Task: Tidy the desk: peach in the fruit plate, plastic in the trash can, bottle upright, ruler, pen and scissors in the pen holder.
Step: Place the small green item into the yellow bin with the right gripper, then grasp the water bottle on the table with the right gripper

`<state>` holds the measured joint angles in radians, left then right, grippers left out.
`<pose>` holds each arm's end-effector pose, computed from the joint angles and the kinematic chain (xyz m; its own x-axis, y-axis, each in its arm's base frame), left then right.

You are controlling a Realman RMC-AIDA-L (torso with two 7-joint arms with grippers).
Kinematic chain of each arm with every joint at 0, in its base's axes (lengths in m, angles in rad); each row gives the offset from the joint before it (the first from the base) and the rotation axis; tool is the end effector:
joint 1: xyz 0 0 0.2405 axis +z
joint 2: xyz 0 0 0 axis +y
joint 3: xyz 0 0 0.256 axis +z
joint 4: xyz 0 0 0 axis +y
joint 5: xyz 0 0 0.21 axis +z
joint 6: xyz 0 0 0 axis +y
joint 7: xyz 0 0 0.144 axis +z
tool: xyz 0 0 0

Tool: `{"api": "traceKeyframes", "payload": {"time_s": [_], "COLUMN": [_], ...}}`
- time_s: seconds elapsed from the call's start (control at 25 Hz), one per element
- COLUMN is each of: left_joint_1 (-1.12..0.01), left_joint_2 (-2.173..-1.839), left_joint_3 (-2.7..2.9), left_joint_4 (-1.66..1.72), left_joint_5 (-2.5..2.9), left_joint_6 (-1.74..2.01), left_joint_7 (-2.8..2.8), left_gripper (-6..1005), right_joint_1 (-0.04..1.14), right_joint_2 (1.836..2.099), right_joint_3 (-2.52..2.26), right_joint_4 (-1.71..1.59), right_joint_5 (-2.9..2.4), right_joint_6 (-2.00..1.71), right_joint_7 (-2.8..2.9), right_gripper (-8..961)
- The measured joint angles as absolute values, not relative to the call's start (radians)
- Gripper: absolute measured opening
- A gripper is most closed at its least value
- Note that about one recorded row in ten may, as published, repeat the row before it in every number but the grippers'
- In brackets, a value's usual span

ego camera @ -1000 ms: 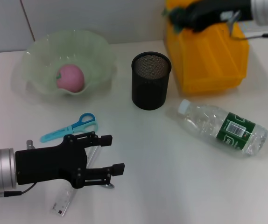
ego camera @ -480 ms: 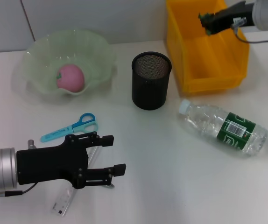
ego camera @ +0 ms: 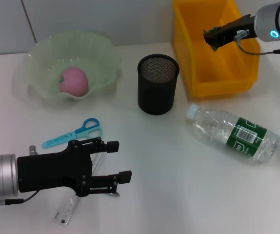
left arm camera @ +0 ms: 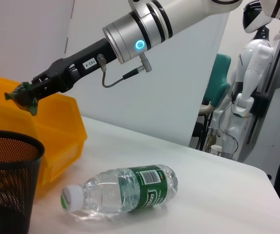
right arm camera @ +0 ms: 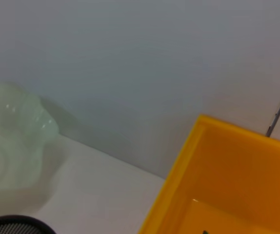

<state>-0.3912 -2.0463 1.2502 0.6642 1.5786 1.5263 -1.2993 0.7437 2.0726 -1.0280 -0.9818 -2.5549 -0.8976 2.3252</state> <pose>-0.2457 0.2864 -0.0393 0.8071 0.2828 0.5182 0.3242 -0.9459 0.0113 0.2040 0.4608 0.0423 0.8011 -0.5316 -0.2750 -0.5533 -0.4828 -0.6787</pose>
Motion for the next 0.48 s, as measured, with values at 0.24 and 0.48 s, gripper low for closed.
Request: {"api": "traceKeyframes", "payload": {"time_s": [0.24,0.48], "left_joint_1": [-0.391,-0.391], "left_joint_2": [-2.046,-2.045], "left_joint_3": [1.25,1.251], "left_joint_4": [0.664,0.664], "left_joint_5": [1.579,1.58], "left_joint_6": [1.527,1.529], "left_joint_7": [-1.299,-1.301], "left_gripper": [809,809], "right_joint_1": [0.74,0.732], "right_joint_2": [2.073,2.074], "right_joint_3": [-1.028,-1.027], "right_joint_4": [-0.982,-0.993], "right_joint_5": [-2.556,-2.554], "right_joint_6": [-0.893,-0.89], "right_joint_7": [2.329,2.33], "right_gripper": [226,570]}}
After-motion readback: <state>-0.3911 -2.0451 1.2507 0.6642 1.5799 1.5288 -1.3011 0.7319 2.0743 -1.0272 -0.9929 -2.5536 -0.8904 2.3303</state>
